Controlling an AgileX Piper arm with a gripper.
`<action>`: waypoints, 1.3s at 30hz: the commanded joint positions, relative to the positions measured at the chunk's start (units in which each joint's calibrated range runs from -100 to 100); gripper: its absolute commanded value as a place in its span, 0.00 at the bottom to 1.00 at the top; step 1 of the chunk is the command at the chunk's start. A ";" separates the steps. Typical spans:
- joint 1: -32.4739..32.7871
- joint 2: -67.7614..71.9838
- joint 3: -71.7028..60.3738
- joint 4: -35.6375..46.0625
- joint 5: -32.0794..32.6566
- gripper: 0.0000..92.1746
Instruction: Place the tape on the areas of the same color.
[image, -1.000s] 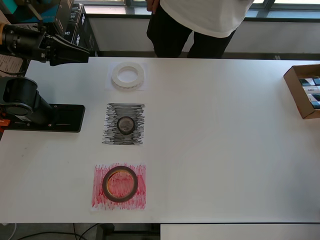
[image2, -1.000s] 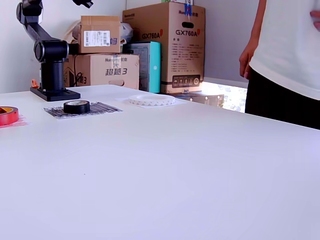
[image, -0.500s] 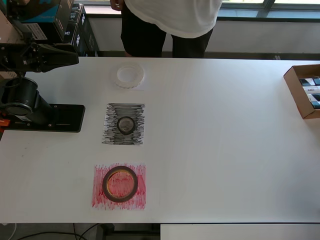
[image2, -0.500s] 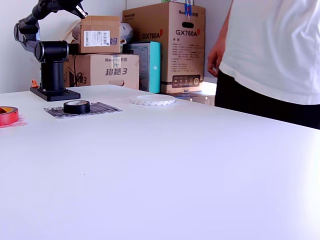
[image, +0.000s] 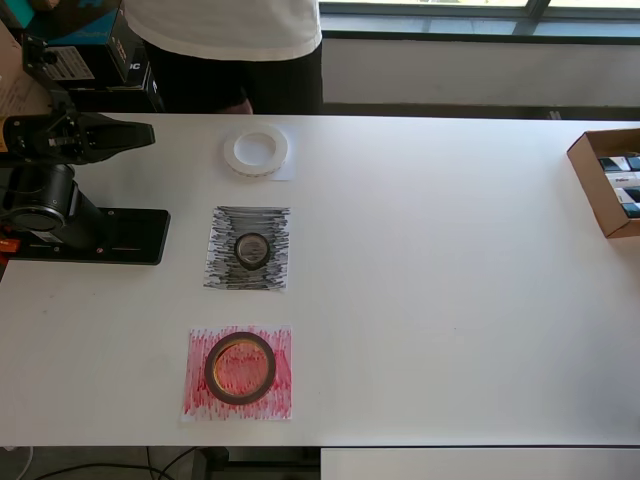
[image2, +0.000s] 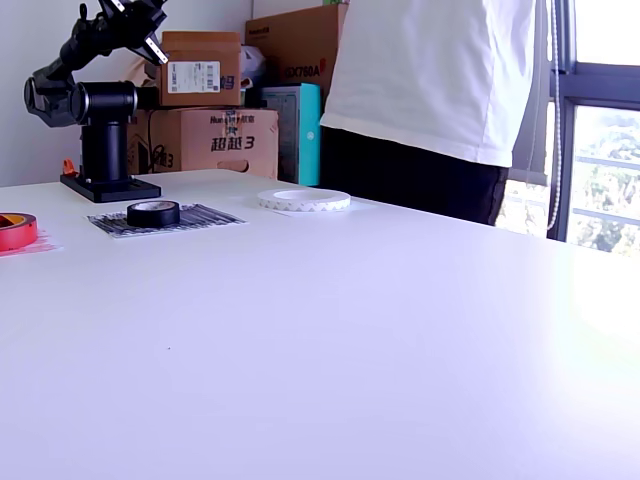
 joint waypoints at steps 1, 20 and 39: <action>-0.19 0.46 1.28 0.66 -0.27 0.00; -0.35 0.55 1.55 0.66 3.66 0.00; 1.39 0.55 8.00 0.92 3.01 0.00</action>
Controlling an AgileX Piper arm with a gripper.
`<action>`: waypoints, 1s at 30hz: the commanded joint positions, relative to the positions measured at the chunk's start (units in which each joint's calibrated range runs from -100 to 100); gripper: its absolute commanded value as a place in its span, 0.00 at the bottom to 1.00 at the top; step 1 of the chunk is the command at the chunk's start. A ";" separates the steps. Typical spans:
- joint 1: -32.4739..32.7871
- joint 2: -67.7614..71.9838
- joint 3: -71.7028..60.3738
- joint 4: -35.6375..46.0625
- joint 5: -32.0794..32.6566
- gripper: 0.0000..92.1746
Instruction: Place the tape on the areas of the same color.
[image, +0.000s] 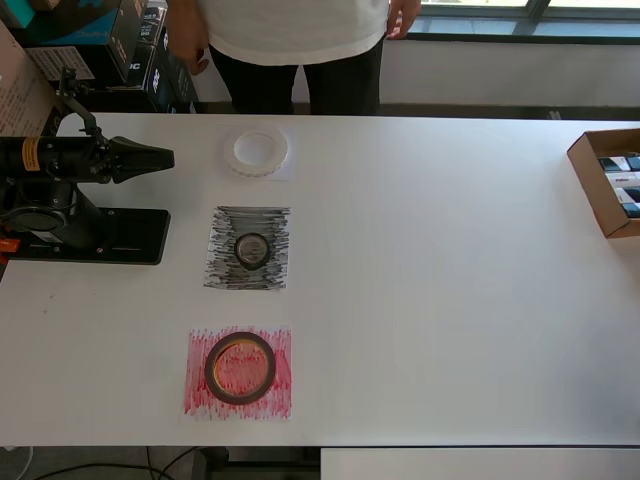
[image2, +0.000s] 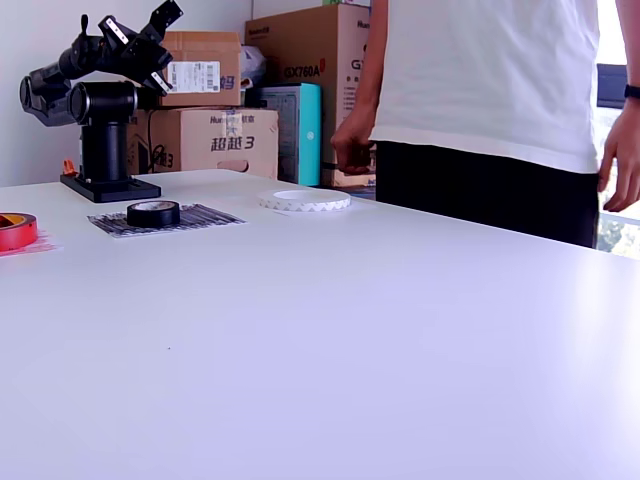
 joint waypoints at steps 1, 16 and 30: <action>-0.34 -0.19 0.66 1.16 -0.06 0.00; 1.32 -0.09 0.66 2.44 0.51 0.00; 1.32 -0.09 0.66 2.52 0.51 0.00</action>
